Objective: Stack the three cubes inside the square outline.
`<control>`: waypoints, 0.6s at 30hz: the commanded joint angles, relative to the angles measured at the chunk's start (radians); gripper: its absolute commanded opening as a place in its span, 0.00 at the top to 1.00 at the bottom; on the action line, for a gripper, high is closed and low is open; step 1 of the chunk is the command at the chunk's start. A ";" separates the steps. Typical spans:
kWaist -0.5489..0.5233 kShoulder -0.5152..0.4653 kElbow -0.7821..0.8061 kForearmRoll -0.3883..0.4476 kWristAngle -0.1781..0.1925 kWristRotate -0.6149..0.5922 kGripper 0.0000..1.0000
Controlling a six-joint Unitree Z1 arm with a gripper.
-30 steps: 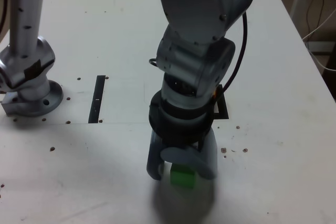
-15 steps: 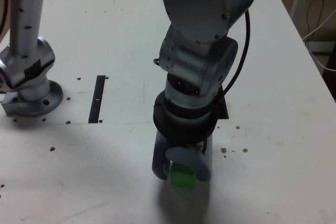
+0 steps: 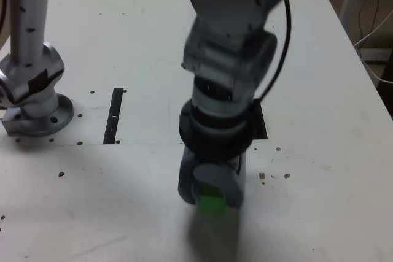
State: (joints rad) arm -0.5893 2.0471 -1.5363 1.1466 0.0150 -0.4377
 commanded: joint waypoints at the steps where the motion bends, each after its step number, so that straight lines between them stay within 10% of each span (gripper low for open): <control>1: 0.002 -0.014 -0.003 0.009 0.004 0.002 0.92; 8: 0.024 -0.061 -0.014 0.047 0.007 0.039 0.92; 18: 0.170 -0.237 -0.204 0.366 0.051 0.191 0.93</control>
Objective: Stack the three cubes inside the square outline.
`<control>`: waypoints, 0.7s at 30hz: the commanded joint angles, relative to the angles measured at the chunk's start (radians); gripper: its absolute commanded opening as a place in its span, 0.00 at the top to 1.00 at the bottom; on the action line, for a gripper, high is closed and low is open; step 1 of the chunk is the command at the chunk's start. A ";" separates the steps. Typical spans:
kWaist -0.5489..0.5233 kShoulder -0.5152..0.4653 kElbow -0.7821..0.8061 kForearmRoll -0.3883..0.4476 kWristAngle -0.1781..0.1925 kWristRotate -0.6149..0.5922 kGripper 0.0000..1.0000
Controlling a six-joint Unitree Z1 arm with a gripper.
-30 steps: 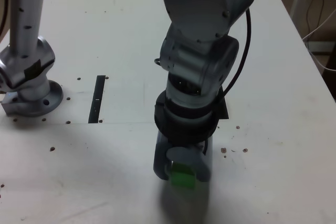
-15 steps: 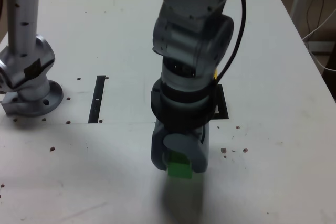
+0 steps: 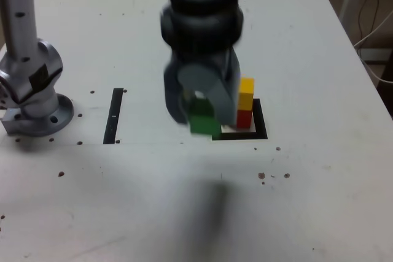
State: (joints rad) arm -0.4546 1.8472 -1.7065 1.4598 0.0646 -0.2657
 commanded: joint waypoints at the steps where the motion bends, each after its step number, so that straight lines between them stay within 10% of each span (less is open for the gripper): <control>1: 0.059 -0.051 -0.050 0.076 -0.002 0.035 0.93; 21: 0.339 0.013 -0.105 0.130 -0.010 0.213 0.95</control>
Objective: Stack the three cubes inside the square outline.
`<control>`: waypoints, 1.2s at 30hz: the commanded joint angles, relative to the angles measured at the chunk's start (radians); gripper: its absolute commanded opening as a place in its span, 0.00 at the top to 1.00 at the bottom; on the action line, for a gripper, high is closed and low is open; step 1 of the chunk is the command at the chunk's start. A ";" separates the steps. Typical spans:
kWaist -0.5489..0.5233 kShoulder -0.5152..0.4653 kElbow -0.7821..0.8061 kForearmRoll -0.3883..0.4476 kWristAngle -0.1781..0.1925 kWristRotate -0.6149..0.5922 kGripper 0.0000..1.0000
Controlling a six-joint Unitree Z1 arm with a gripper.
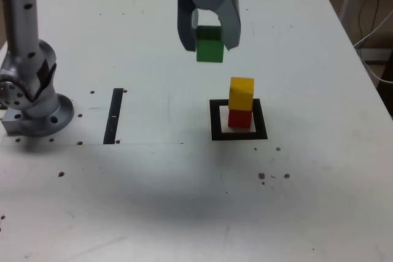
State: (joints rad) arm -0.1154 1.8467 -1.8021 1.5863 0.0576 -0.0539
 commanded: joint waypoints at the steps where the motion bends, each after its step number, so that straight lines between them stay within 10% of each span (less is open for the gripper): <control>1: 0.000 0.022 -0.014 0.002 -0.007 0.001 0.95; 36: 0.018 0.172 -0.056 -0.081 0.020 0.021 0.80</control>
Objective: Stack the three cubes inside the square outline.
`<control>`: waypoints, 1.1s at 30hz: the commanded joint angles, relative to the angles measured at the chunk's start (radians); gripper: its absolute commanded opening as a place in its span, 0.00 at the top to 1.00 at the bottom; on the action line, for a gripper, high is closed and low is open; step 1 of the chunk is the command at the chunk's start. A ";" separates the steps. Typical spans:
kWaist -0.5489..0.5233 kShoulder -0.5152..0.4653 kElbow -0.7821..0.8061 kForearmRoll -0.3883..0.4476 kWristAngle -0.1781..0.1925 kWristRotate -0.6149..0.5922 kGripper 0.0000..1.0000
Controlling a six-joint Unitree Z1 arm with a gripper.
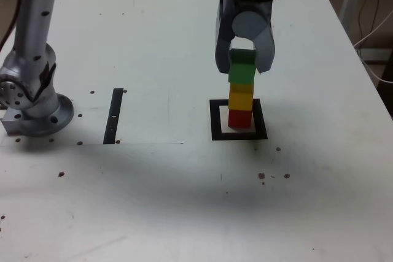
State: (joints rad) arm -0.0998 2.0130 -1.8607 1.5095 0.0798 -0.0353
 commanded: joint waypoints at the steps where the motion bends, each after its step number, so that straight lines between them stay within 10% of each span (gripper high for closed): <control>1: 0.004 0.007 0.006 -0.008 -0.005 0.002 0.78; 11: 0.012 0.013 0.013 -0.026 -0.020 0.003 0.69; 26: 0.018 0.002 0.064 -0.071 -0.028 0.006 0.06; 33: 0.018 -0.029 0.075 -0.091 -0.016 0.006 0.01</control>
State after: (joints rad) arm -0.0835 2.0042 -1.7911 1.4201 0.0595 -0.0309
